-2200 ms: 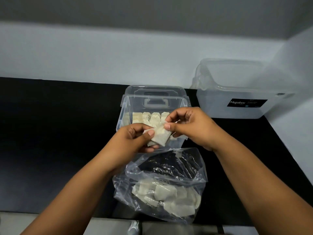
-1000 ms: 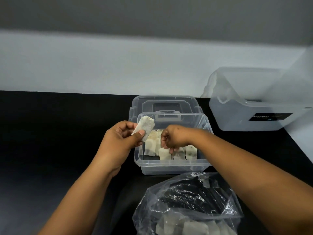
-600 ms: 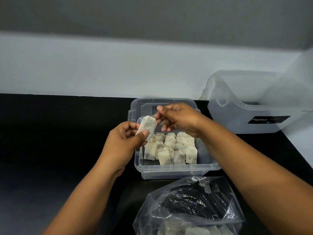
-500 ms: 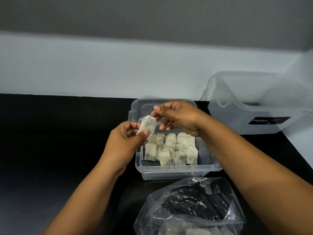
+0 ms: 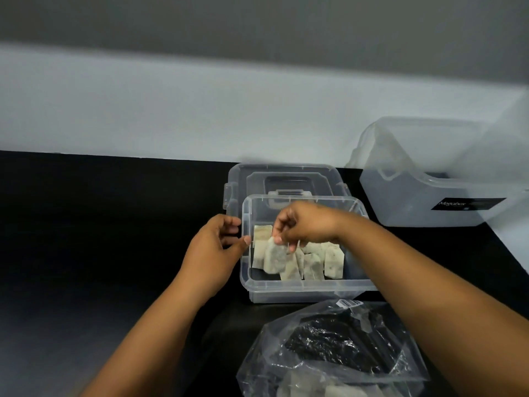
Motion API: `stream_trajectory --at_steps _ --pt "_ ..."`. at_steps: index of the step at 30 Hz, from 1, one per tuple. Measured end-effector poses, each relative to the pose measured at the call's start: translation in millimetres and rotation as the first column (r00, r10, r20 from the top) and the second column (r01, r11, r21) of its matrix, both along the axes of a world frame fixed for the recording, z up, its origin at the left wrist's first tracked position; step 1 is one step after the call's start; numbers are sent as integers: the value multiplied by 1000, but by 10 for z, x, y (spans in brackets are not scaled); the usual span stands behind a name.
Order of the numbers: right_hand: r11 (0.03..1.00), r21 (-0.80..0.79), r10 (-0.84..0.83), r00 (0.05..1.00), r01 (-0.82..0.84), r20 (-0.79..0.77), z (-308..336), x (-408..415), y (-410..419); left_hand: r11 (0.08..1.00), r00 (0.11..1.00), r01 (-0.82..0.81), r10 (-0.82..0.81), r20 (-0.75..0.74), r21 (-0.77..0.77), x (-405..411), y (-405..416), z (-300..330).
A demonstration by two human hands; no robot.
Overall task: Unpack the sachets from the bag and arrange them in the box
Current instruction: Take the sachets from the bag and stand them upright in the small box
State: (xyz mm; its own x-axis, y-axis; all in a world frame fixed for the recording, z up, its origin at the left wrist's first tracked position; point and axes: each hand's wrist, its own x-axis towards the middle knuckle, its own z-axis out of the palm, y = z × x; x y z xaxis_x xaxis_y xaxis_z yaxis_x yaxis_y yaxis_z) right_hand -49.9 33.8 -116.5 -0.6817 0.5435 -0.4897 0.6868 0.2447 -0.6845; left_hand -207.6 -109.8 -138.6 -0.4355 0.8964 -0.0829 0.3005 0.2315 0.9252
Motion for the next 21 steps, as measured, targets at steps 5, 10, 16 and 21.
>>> stream_trajectory --at_steps 5,10,16,21 --pt "994 25 103 974 -111 200 -296 -146 -72 1000 999 -3 3 33 -11 22 -11 9" --pt "975 155 121 968 -157 218 -352 -202 -67 1000 1000 -14 14 18 -2 30 -30 4" --pt "963 226 102 974 -148 203 -288 -126 -75 999 996 -48 48 -73 8 119 -68 21" --pt "937 331 76 989 -114 125 -18 75 -199 993 926 -89 113 -360 82 293 -167 79"
